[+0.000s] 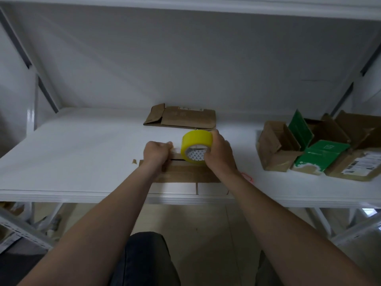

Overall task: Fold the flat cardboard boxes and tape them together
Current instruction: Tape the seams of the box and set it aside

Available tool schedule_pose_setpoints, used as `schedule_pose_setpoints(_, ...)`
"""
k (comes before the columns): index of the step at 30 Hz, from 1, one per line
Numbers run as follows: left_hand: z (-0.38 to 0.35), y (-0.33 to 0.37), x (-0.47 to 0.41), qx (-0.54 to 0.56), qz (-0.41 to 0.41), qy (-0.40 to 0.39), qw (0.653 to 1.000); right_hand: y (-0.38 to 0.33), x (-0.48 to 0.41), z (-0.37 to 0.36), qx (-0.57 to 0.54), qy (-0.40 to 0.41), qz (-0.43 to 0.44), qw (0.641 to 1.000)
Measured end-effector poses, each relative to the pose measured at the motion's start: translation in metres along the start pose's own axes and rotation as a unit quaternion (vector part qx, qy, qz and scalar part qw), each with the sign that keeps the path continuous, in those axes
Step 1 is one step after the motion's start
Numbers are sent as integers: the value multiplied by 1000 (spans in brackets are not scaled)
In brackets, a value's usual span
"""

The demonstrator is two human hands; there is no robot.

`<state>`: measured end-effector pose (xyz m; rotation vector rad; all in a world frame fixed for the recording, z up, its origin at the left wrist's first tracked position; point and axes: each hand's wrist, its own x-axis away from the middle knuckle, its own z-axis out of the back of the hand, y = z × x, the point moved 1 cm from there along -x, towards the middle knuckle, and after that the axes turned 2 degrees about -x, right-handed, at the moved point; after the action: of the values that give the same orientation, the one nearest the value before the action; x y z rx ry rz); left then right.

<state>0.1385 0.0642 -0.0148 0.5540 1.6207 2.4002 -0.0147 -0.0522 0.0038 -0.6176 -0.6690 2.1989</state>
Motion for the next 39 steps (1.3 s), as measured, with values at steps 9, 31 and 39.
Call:
schedule_pose_setpoints(9, 51, -34, -16, 39, -9, 27, 999, 0, 7, -14, 2, 3, -3, 1000)
schedule_pose_setpoints(31, 37, -78, -18, -22, -13, 87, 996, -30, -1, -19, 162, -78, 88, 980)
schedule_pose_setpoints(39, 42, -70, -12, -212, -92, 49, 972, -29, -2, -20, 150, -72, 93, 982)
